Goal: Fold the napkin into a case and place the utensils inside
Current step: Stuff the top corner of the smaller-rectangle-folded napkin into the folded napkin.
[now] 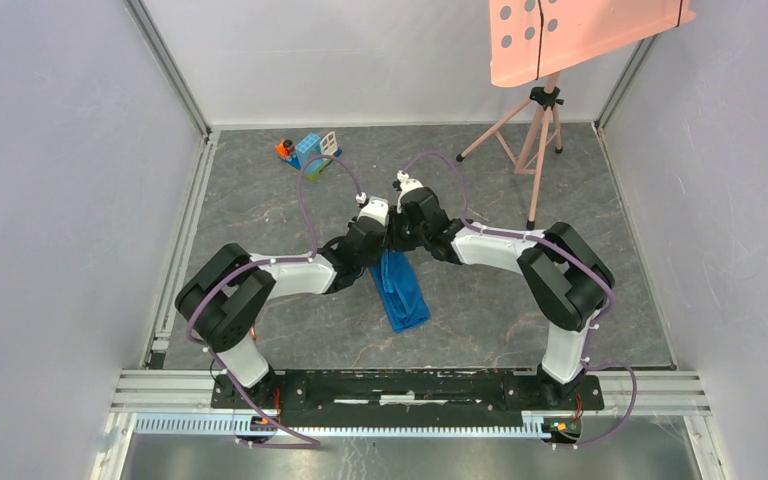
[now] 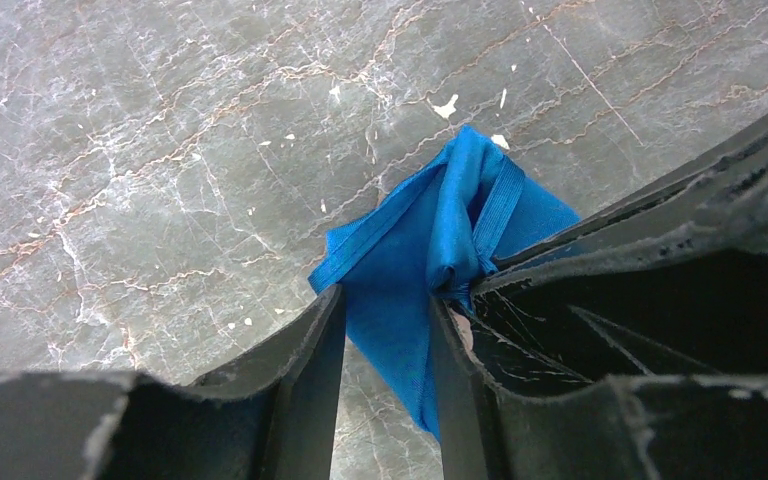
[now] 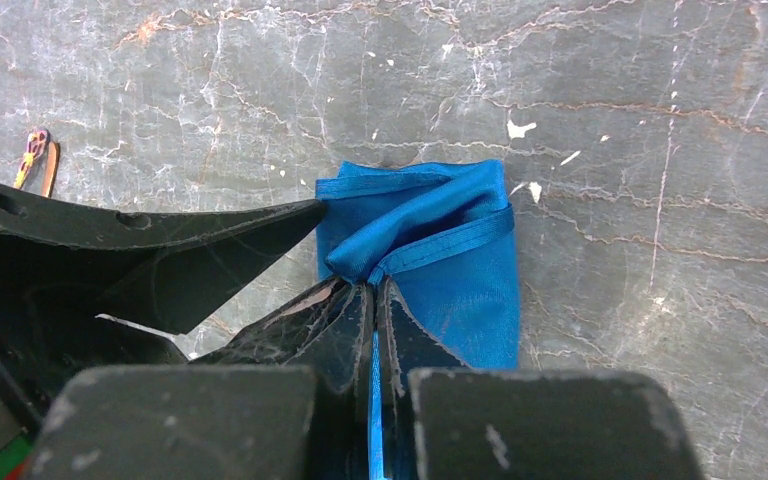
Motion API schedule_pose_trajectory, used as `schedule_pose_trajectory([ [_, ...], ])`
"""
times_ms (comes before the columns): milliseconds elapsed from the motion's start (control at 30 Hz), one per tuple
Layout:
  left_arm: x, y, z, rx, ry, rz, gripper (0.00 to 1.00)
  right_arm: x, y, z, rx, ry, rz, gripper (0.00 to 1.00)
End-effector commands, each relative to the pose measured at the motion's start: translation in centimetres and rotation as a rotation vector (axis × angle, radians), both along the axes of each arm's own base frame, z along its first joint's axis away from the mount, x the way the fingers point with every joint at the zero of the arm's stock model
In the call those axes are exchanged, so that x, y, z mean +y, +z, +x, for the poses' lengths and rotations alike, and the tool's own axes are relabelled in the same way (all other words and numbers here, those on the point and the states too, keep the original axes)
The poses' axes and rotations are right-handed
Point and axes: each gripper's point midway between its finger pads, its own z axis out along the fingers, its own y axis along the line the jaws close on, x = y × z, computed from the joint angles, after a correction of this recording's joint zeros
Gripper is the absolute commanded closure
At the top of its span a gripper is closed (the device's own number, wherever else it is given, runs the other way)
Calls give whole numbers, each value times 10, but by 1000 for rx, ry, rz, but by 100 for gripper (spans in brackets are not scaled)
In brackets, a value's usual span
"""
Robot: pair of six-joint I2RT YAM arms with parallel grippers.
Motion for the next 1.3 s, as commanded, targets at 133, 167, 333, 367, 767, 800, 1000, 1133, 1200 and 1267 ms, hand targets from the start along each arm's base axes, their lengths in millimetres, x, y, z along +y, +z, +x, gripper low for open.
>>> schedule_pose_trajectory([
  [133,-14,-5,-5,-6,-70,14,61,19,48,7,-71,23,128,100],
  [167,-14,-4,-5,-9,-67,16,63,19,47,7,-70,22,127,100],
  [333,-14,-3,-4,-19,-71,24,75,19,45,6,-63,25,124,100],
  [367,-14,-2,-4,-23,-70,18,78,19,43,6,-61,25,120,100],
  [767,-19,18,-12,-42,-90,-116,98,12,30,-1,-52,62,71,100],
  [800,-19,18,-12,-33,-90,-133,98,10,26,-2,-50,71,56,100],
  [1000,-17,23,-18,5,-93,-165,81,3,18,-9,-39,76,51,100],
  [1133,-9,36,-27,-36,-83,-158,68,5,23,-6,-24,73,98,100],
  [1200,-7,40,-32,-67,-93,-146,68,7,29,-4,-16,71,130,100],
  [1267,-8,42,-35,-91,-109,-145,68,10,32,-3,-1,74,152,100],
])
